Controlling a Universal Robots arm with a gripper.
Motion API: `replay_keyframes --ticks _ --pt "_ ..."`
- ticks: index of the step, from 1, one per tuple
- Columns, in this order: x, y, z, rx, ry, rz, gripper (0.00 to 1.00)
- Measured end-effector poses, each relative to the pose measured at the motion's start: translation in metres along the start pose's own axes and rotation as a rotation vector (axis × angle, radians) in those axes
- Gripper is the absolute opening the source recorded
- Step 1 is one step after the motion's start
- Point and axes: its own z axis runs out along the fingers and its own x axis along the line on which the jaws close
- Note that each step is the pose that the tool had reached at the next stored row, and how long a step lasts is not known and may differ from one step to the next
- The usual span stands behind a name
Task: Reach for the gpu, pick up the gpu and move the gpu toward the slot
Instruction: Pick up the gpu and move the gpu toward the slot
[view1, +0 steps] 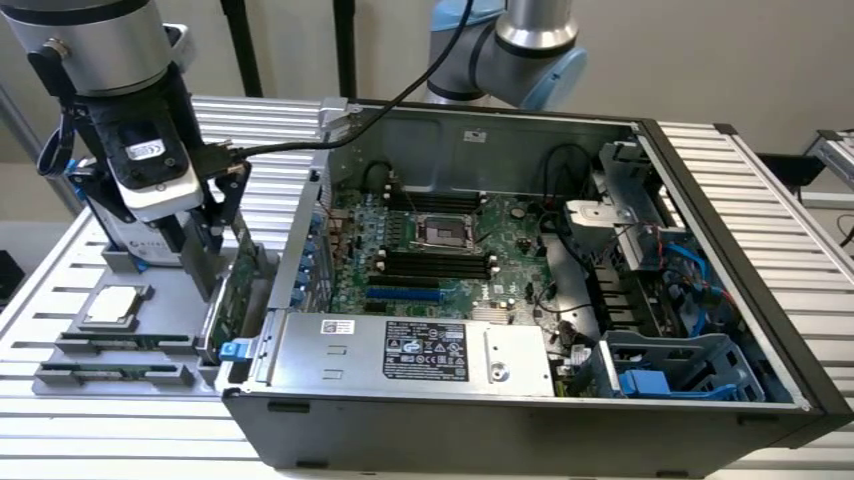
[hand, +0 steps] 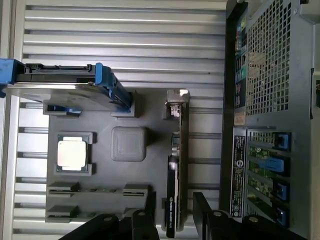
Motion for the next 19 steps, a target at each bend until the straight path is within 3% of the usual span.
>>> replay_keyframes --ticks 10,19 --pt "0.0 -0.0005 0.0183 0.0001 -0.0066 0.0 0.42" --pt "0.0 -0.001 0.0345 0.0005 -0.0184 0.0 0.42"
